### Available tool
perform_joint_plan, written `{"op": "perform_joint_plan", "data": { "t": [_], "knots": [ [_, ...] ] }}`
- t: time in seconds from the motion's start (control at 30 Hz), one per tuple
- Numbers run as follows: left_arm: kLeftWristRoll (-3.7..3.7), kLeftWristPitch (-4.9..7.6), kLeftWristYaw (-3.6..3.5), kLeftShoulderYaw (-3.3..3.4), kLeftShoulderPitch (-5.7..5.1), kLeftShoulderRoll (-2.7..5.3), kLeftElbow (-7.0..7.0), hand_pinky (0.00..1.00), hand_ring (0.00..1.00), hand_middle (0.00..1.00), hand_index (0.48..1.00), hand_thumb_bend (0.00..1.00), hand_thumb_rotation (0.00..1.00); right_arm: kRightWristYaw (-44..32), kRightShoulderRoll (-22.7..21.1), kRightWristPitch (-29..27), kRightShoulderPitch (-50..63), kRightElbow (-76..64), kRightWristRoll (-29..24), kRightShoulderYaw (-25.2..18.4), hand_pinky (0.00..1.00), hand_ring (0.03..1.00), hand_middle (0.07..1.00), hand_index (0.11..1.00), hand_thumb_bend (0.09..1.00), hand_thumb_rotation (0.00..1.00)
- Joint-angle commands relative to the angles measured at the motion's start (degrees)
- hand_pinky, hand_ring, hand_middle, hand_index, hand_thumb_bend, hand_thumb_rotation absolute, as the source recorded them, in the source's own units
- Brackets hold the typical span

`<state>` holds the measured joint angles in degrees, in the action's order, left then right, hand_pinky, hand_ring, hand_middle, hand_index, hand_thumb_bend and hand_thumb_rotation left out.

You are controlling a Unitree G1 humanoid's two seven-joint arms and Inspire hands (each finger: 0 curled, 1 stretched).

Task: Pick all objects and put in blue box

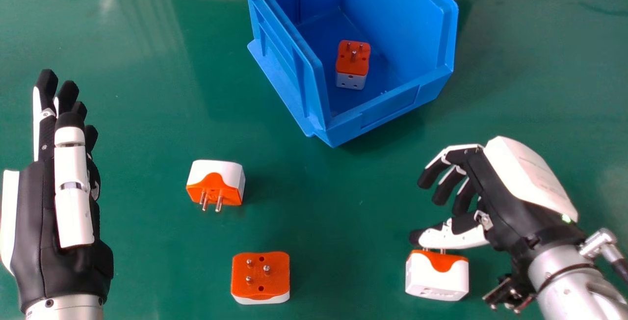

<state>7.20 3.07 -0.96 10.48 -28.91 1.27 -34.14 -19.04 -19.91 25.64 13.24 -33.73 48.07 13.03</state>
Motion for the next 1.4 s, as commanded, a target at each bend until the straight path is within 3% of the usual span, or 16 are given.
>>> {"op": "perform_joint_plan", "data": {
  "t": [0.0,0.07,0.17,0.3,0.4,0.47,0.63,0.77,1.07,1.17,1.37],
  "knots": [
    [-0.45,0.7,0.3,0.06,-0.22,-0.05,-1.18,1.0,1.0,1.0,1.0,0.15,1.0,-1.76,-1.0,0.28,0.55,-3.12,1.43,-0.8,0.35,0.475,0.555,0.593,0.687,0.01],
    [-0.22,0.81,0.31,-0.03,-0.29,0.06,-1.07,1.0,1.0,1.0,1.0,0.14,1.0,-3.64,-1.52,0.69,1.13,-4.48,1.09,-1.17,0.39,0.52,0.603,0.625,0.774,0.04],
    [0.1,0.92,0.15,-0.2,-0.65,0.14,-1.27,1.0,1.0,1.0,1.0,0.14,1.0,-5.93,-1.84,0.91,2.08,-6.23,-0.02,-1.95,0.41,0.542,0.627,0.642,0.806,0.06],
    [-0.66,0.54,0.53,-0.44,-1.33,0.17,-2.07,1.0,1.0,0.99,0.999,0.13,1.0,-8.95,-2.98,0.92,3.38,-7.97,0.6,-2.4,0.52,0.674,0.765,0.751,0.893,0.13],
    [-0.42,0.87,0.38,-0.28,-1.4,0.07,-1.9,1.0,0.99,0.99,0.998,0.13,1.0,-10.82,-5.09,-0.15,4.31,-9.01,2.08,-2.41,0.55,0.709,0.799,0.778,0.909,0.16],
    [-0.18,0.93,0.2,-0.12,-1.41,-0.06,-1.77,1.0,1.0,0.99,0.997,0.14,1.0,-11.74,-5.94,-0.71,4.76,-9.58,2.88,-2.4,0.66,0.807,0.874,0.844,0.95,0.23],
    [-0.17,0.7,0.15,-0.1,-1.31,-0.14,-1.95,1.0,1.0,0.99,0.999,0.15,1.0,-13.92,-6.19,-0.8,5.32,-10.03,3.95,-1.99,0.75,0.885,0.934,0.9,0.983,0.28],
    [0.01,0.64,0.18,-0.09,-1.02,-0.12,-1.95,1.0,1.0,1.0,1.0,0.15,1.0,-14.19,-5.04,-0.18,5.32,-8.54,5.22,-0.97,0.78,0.906,0.95,0.91,0.983,0.28],
    [-0.71,0.81,0.36,0.0,-0.57,-0.36,-2.06,1.0,1.0,1.0,1.0,0.14,1.0,-11.94,-3.73,-1.12,4.62,-2.99,8.44,1.61,0.79,0.9,0.937,0.886,0.959,0.2],
    [-0.67,1.19,0.24,0.1,-0.45,-0.43,-1.89,1.0,1.0,0.99,0.999,0.14,1.0,-10.08,-3.3,-2.0,4.19,-0.59,9.26,2.6,0.78,0.891,0.927,0.877,0.96,0.19],
    [-0.16,0.78,-0.18,0.12,-0.59,-0.65,-2.7,1.0,1.0,0.99,0.99,0.18,1.0,-7.95,-2.0,-2.68,3.51,2.33,10.2,3.69,0.73,0.841,0.885,0.835,0.959,0.14]
  ]
}}
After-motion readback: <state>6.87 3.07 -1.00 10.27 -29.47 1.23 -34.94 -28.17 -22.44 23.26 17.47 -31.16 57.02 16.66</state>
